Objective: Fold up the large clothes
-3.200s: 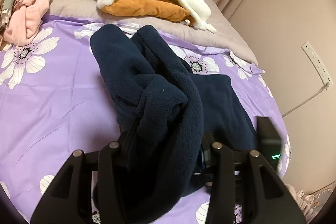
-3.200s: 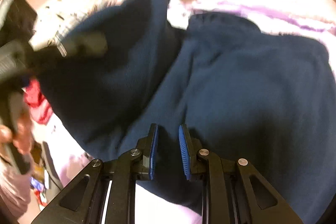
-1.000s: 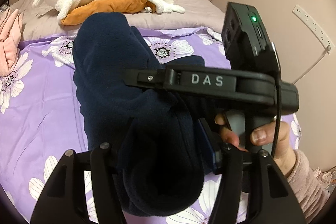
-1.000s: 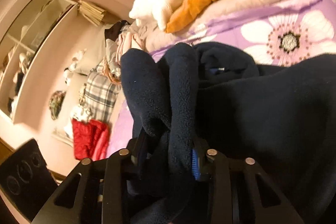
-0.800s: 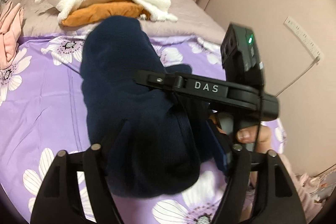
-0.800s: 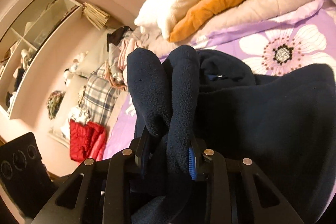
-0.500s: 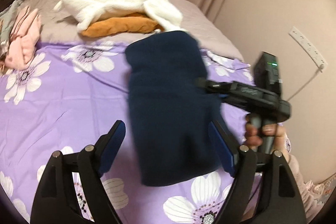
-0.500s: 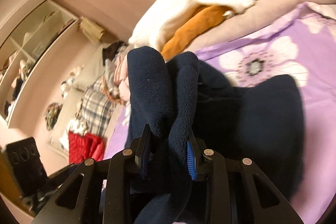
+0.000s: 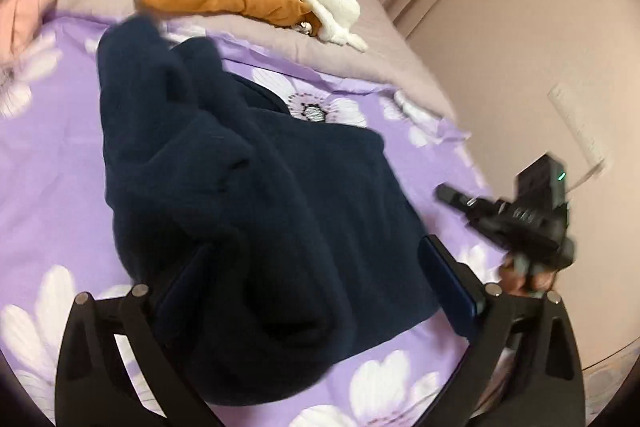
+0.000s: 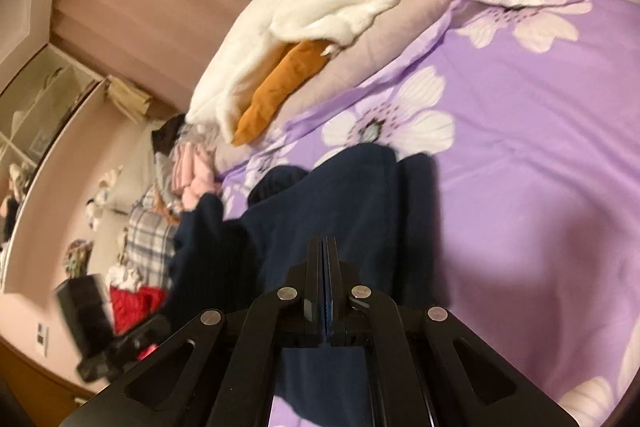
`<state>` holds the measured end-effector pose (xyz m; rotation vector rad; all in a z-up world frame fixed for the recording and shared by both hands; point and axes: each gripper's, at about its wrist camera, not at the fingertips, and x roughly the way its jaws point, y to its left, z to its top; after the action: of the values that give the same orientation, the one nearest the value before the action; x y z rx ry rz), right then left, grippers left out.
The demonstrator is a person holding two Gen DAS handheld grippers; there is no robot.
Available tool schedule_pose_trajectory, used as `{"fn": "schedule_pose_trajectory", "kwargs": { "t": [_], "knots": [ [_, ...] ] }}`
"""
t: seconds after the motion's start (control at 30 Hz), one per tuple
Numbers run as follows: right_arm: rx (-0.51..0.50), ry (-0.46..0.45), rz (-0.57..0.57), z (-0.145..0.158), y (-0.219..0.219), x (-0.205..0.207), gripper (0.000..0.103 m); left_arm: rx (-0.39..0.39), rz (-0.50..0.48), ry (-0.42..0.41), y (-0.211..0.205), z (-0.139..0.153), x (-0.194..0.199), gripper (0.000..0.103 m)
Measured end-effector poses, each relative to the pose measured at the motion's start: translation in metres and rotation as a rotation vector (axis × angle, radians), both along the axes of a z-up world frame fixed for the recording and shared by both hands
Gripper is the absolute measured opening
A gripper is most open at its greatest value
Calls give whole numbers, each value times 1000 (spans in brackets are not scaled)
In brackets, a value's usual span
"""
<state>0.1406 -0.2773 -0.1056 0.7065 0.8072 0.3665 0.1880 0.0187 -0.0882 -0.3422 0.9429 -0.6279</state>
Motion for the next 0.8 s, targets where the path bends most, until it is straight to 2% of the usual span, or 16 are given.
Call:
{"fn": "schedule_pose_trajectory", "kwargs": {
  "t": [0.03,0.07,0.13,0.17,0.2,0.27,0.4,0.53,0.8],
  "knots": [
    [-12,4,18,2,8,3,3,-5,-6,-23,3,2,-3,99],
    [-25,12,45,3,18,9,10,-16,-21,-43,5,4,-7,99],
    [-24,9,73,5,34,17,31,-63,-54,-56,10,9,-12,100],
    [-5,6,90,7,46,22,48,-97,-70,-58,13,10,-14,100],
    [15,4,103,7,53,26,57,-123,-79,-55,16,11,-14,100],
    [62,2,154,7,75,37,58,-176,-88,-54,23,12,-16,100],
    [28,19,240,11,116,54,65,-199,-113,-67,22,13,-18,100],
    [-44,17,351,20,157,72,71,-161,-144,-85,14,17,-20,100],
    [-170,36,483,19,216,99,71,-118,-146,-85,12,15,-20,99]
  ]
}}
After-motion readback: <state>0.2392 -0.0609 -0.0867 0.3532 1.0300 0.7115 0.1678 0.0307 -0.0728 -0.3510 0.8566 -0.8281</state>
